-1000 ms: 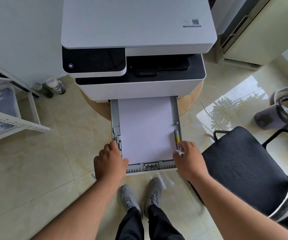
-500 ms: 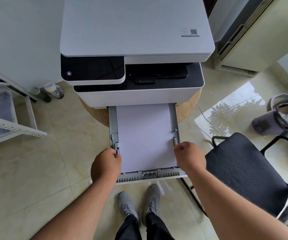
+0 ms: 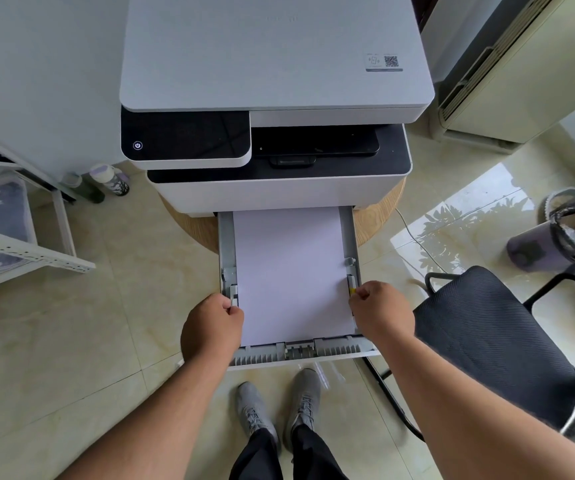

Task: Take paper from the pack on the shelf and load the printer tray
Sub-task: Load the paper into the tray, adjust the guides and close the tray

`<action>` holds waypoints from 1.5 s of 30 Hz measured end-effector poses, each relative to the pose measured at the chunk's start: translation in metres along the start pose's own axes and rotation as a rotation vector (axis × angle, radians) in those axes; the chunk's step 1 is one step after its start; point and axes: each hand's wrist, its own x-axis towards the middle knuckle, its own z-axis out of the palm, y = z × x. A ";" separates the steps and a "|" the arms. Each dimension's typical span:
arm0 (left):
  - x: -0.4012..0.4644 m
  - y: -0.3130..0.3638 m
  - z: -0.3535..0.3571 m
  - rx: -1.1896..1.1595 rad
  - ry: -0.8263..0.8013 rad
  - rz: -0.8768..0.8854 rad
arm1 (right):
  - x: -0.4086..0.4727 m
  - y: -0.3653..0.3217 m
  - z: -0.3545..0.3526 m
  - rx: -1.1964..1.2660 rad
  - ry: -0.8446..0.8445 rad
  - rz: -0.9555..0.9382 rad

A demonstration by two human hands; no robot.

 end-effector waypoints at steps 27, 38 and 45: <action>0.005 -0.006 0.010 0.041 0.012 0.046 | 0.000 -0.002 0.005 -0.004 0.035 0.041; 0.006 -0.008 0.012 -0.010 0.020 0.033 | 0.008 -0.005 0.012 -0.052 0.075 0.042; 0.004 -0.008 0.013 -0.029 0.054 0.022 | 0.008 -0.004 0.012 -0.132 0.072 0.032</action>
